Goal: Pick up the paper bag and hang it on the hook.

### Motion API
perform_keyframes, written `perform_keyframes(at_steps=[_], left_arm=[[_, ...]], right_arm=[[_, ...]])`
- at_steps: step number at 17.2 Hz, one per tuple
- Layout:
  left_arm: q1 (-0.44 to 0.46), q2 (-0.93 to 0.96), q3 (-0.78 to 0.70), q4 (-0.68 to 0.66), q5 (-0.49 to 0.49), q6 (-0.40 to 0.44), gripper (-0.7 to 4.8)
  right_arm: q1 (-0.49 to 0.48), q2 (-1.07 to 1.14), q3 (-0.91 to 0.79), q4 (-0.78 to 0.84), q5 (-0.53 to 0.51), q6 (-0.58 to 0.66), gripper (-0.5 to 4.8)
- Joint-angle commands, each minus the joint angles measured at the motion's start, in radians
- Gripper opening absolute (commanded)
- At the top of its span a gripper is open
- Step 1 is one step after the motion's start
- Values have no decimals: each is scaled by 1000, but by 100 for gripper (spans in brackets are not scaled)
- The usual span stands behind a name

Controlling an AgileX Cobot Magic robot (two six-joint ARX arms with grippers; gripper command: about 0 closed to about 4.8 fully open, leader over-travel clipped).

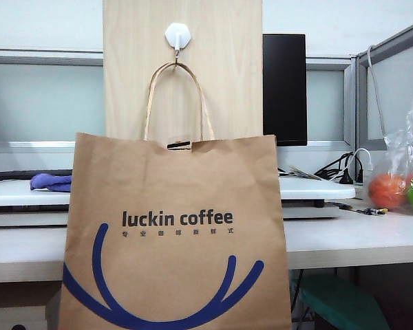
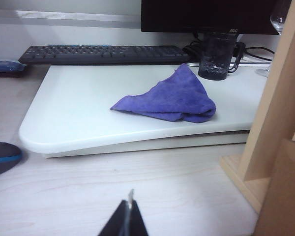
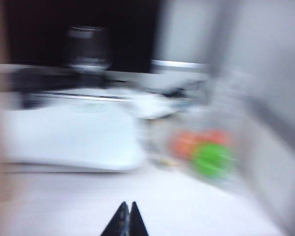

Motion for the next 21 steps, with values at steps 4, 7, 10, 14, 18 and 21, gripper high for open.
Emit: perform_keyframes(at_steps=[4,7,10,14,18,21], left_arm=[[1,0,1,10,5,2,-6],[1,0,2,10,6,2,-5],[1,0,2,10,6,2,-6],[1,0,2,10,6,2,-6],[1,0,2,10,6,2,-6],[1,0,2,10,6,2,-6]], right_arm=[[-434,-11,-249,242,-673,8,0],[-459,-17,-332,286,-675,34,0],[-460,-17,-346,276,-597,41,0],[-473,-17,-346,282,-533,35,0],[-475,-17,-346,282,-540,36,0],[-472,-17,-346,280,-540,35,0]])
